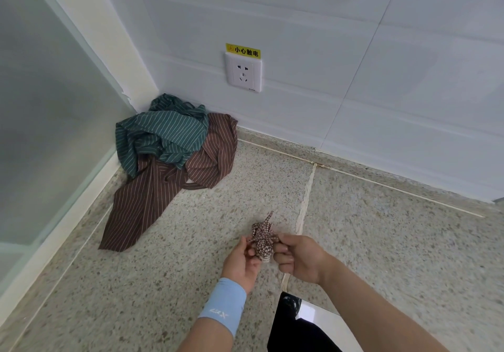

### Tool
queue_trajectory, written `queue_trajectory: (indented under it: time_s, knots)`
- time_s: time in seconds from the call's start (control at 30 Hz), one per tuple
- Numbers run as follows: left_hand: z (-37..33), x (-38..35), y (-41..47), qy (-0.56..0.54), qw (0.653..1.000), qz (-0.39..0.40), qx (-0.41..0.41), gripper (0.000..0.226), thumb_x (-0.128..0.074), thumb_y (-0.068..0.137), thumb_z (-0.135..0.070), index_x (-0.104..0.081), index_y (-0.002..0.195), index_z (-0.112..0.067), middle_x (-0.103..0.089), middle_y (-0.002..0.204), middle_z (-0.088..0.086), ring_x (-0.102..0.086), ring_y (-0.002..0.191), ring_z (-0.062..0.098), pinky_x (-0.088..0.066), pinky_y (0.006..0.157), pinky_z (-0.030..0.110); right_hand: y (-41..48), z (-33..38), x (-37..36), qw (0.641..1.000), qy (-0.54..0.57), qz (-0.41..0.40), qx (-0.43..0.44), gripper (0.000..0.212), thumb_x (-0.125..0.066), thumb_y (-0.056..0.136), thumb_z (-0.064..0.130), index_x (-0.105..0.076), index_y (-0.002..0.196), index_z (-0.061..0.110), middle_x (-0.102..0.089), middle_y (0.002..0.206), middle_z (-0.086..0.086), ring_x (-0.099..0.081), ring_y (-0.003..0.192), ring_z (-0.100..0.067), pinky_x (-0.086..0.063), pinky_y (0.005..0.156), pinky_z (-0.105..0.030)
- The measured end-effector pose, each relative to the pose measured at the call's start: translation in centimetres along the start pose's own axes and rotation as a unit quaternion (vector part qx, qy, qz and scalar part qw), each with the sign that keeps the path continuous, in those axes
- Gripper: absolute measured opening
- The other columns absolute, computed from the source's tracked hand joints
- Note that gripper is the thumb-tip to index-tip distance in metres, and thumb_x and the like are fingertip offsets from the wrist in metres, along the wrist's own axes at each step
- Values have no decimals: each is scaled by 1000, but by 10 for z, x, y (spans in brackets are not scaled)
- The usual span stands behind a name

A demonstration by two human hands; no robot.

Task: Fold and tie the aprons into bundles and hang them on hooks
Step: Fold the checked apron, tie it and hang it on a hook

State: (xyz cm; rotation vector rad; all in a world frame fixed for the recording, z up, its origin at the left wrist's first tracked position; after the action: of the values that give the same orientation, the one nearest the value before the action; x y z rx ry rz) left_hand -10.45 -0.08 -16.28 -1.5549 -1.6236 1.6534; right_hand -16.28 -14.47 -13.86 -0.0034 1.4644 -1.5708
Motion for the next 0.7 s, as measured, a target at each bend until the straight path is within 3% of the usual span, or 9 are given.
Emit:
queue_trajectory:
  time_s: [0.2, 0.3, 0.4, 0.57, 0.7]
  knots:
    - [7, -7, -1, -65, 997, 33, 36, 30, -41, 104, -31, -60, 95, -10, -60, 64, -1, -47, 36, 3, -28, 26, 15, 3, -3, 2, 999, 35, -34, 10, 21, -38, 94, 15, -40, 74, 18, -28, 62, 3, -18, 45, -11, -20, 41, -23]
    - [7, -1, -1, -57, 994, 51, 73, 28, -43, 102, -35, -59, 98, -12, -71, 79, -3, -47, 35, 5, -27, 26, 16, 0, 4, 1, 997, -57, -45, 2, 27, -35, 98, 17, -39, 71, 21, -28, 61, 4, -16, 46, -11, -17, 47, -24]
    - [3, 0, 0, -24, 993, 57, 102, 34, -40, 102, -39, -58, 88, -14, -65, 66, -5, -43, 32, 6, -25, 27, 15, -4, 10, 1, 992, -120, -39, -2, 32, -32, 104, 20, -41, 74, 22, -28, 62, 4, -17, 47, -10, -21, 49, -24]
    - [3, -12, 7, -41, 995, 41, 76, 34, -34, 107, -30, -43, 77, -15, -46, 52, -3, -33, 31, 7, -25, 28, 18, 9, -6, -3, 993, 79, -85, -2, 37, -28, 106, 20, -42, 73, 17, -23, 62, 3, -19, 41, -9, -38, 41, -23]
    - [4, -12, 4, -70, 996, 18, 50, 37, -32, 107, -30, -39, 73, -17, -42, 47, -4, -30, 27, 6, -22, 26, 17, 18, -12, -8, 985, 136, -109, -6, 37, -27, 104, 15, -40, 69, 15, -25, 58, 3, -19, 39, -9, -46, 45, -24]
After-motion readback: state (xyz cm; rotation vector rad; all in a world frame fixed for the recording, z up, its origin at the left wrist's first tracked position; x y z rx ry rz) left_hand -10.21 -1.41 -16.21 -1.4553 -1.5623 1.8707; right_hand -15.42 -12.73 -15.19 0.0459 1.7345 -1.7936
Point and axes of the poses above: each hand's wrist, its own y-axis towards the middle knuckle, its own x-axis out of the back of the hand, z = x × y, the point moved 1 cm from there along y, towards the middle knuckle
